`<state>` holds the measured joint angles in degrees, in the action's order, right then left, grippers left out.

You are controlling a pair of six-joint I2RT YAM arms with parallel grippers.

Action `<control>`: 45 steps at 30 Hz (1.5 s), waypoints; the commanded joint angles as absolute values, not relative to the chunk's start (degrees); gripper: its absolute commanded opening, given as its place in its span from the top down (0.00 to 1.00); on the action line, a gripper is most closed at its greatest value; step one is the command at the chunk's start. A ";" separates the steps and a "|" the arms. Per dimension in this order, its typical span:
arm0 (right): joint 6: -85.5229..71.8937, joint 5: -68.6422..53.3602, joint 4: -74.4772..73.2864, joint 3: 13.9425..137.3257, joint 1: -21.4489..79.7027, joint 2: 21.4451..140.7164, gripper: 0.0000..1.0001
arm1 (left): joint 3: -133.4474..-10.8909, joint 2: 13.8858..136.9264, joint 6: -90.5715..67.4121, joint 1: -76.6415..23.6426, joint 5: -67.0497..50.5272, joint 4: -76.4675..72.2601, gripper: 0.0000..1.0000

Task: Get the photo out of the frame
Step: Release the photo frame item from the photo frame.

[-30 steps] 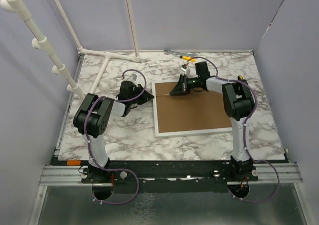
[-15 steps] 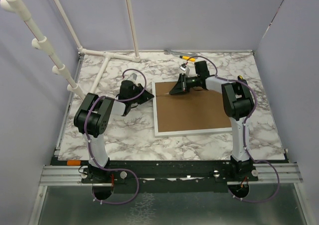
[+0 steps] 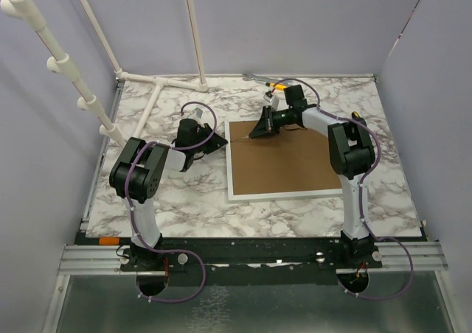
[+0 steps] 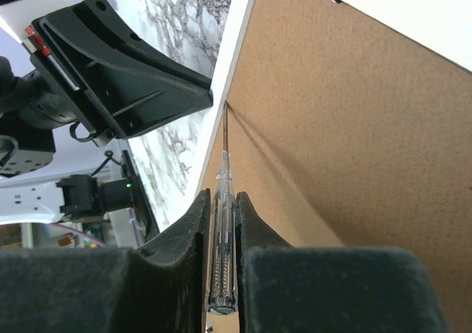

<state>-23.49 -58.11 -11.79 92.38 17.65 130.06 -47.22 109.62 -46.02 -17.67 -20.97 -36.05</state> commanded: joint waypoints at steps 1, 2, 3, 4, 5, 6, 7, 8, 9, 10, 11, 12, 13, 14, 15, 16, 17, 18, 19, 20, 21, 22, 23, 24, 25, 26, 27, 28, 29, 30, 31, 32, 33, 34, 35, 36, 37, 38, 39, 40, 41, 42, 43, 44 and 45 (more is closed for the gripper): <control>-20.67 -57.16 -17.95 97.27 25.27 127.41 0.99 | -47.65 111.03 -46.93 -22.65 -28.21 -36.83 0.88; -20.24 -56.41 -19.02 97.85 25.45 127.10 0.99 | -47.45 110.93 -47.00 -22.79 -28.21 -36.83 0.88; -19.88 -55.67 -20.05 98.40 25.66 126.88 0.99 | -47.32 110.77 -47.02 -22.91 -28.21 -36.83 0.88; -19.60 -55.11 -20.88 98.92 25.85 126.60 0.99 | -47.18 110.62 -47.02 -23.06 -28.21 -36.83 0.88; -19.31 -54.64 -21.70 99.41 26.04 126.35 0.99 | -46.99 110.54 -47.07 -23.20 -28.21 -36.83 0.88; -19.11 -54.18 -22.49 99.75 26.22 126.12 0.99 | -46.86 110.38 -47.10 -23.32 -28.15 -36.83 0.88; -18.89 -53.60 -23.11 100.15 26.39 125.81 0.99 | -46.72 110.20 -47.17 -23.44 -28.13 -36.87 0.88; -18.77 -52.96 -23.81 100.49 26.56 125.56 0.99 | -46.64 110.03 -47.19 -23.65 -28.14 -36.91 0.88; -18.54 -52.39 -24.61 100.88 26.70 125.29 0.99 | -46.56 109.84 -47.27 -23.79 -28.13 -36.91 0.88; -18.28 -51.79 -25.36 101.34 26.90 125.02 0.99 | -46.45 109.56 -47.28 -23.96 -28.13 -36.91 0.88; -18.09 -51.24 -26.08 101.73 27.09 124.73 0.99 | -46.38 109.35 -47.36 -24.07 -28.13 -36.94 0.88; -17.88 -50.56 -26.81 102.19 27.34 124.51 0.99 | -46.32 109.22 -47.37 -24.16 -28.15 -36.95 0.88; -17.73 -49.98 -27.54 102.71 27.53 124.25 0.99 | -46.16 109.00 -47.37 -24.31 -28.17 -37.00 0.88; -17.67 -49.40 -28.27 103.24 27.73 124.12 0.99 | -46.11 108.90 -47.37 -24.41 -28.13 -37.00 0.88; -17.62 -48.74 -29.01 103.91 27.99 124.03 0.99 | -46.04 108.71 -47.42 -24.47 -28.15 -37.00 0.88; -17.54 -48.06 -29.85 104.60 28.26 124.01 0.99 | -46.04 108.64 -47.46 -24.56 -28.13 -37.00 0.88; -17.50 -47.28 -30.68 105.40 28.56 124.01 0.99 | -45.95 108.56 -47.46 -24.60 -28.13 -37.00 0.88; -17.49 -46.48 -31.51 106.26 28.94 124.16 0.99 | -45.86 108.48 -47.54 -24.69 -28.13 -37.00 0.88; -17.49 -45.68 -32.39 107.26 29.26 124.37 0.99 | -45.83 108.37 -47.59 -24.74 -28.13 -37.08 0.88; -17.49 -44.70 -33.31 108.35 29.75 124.63 0.99 | -45.80 108.18 -47.63 -24.78 -28.13 -37.13 0.88; -17.51 -43.79 -34.23 109.38 30.21 124.85 0.99 | -45.67 108.10 -47.68 -24.86 -28.13 -37.22 0.88; -17.64 -42.75 -35.16 110.63 30.64 125.17 0.99 | -45.62 108.06 -47.72 -24.89 -28.13 -37.30 0.88; -17.81 -41.96 -35.86 112.01 31.05 125.49 0.99 | -45.50 107.81 -47.72 -24.95 -28.13 -37.35 0.88; -18.10 -41.26 -36.44 112.83 31.49 125.77 0.99 | -45.45 107.74 -47.76 -24.96 -28.18 -37.43 0.88; -18.56 -40.63 -36.81 113.67 31.89 125.92 0.99 | -45.24 107.60 -47.88 -25.04 -28.21 -37.52 0.88; -18.78 -40.08 -37.22 114.33 32.24 126.19 0.99 | -45.17 107.50 -47.90 -25.05 -28.21 -37.59 0.88; -19.02 -39.43 -37.59 115.08 32.66 126.34 0.99 | -45.02 107.42 -47.94 -25.09 -28.28 -37.68 0.88; -19.25 -38.76 -37.97 115.85 33.12 126.56 0.99 | -44.87 107.32 -48.05 -25.14 -28.36 -37.82 0.88; -19.40 -38.03 -38.31 116.50 33.54 126.75 0.99 | -44.76 107.27 -48.14 -25.23 -28.45 -37.98 0.88; -19.68 -37.49 -38.65 117.14 34.10 126.93 0.99 | -44.67 107.23 -48.23 -25.32 -28.47 -38.12 0.88; -19.81 -37.14 -38.86 117.75 34.60 127.11 0.99 | -44.60 107.11 -48.36 -25.32 -28.60 -38.33 0.88; -19.98 -36.71 -39.19 118.42 35.08 127.36 0.99 | -44.50 107.13 -48.49 -25.39 -28.65 -38.51 0.88; -20.15 -36.25 -39.47 119.18 35.60 127.64 0.99 | -44.48 107.14 -48.58 -25.48 -28.67 -38.64 0.88; -20.32 -35.85 -39.85 119.81 36.08 127.89 0.99 | -44.47 107.14 -48.68 -25.61 -28.85 -38.79 0.88; -20.49 -35.45 -40.13 120.60 36.63 128.19 0.99 | -44.52 107.09 -48.81 -25.70 -28.94 -38.96 0.88; -20.74 -34.92 -40.41 121.30 37.05 128.51 0.99 | -44.48 107.19 -48.94 -25.79 -29.00 -39.16 0.88; -20.97 -34.47 -40.74 121.96 37.39 128.76 0.99 | -44.40 107.16 -49.05 -25.90 -29.00 -39.39 0.88; -21.12 -34.10 -40.92 122.61 37.78 128.98 0.99 | -44.39 107.17 -49.19 -25.92 -29.06 -39.57 0.88; -21.26 -33.64 -41.12 123.18 38.13 129.22 0.99 | -44.34 107.14 -49.34 -25.93 -29.15 -39.75 0.88; -21.47 -33.10 -41.32 123.68 38.59 129.43 0.99 | -44.26 107.15 -49.43 -25.93 -29.18 -39.92 0.88; -21.60 -32.53 -41.46 124.28 38.96 129.72 0.99 | -44.22 107.15 -49.50 -25.93 -29.26 -40.02 0.88; -21.77 -32.18 -41.61 124.89 39.34 129.97 0.99 | -44.21 107.18 -49.61 -25.93 -29.30 -40.14 0.88; -21.94 -31.76 -41.78 125.55 39.78 130.26 0.99 | -44.14 107.14 -49.65 -25.93 -29.35 -40.23 0.88; -22.02 -31.37 -42.16 126.27 40.19 130.72 0.99 | -44.12 107.14 -49.69 -25.93 -29.40 -40.33 0.88; -22.06 -31.02 -42.36 126.97 40.63 131.03 0.99 | -44.11 107.14 -49.72 -25.93 -29.44 -40.41 0.88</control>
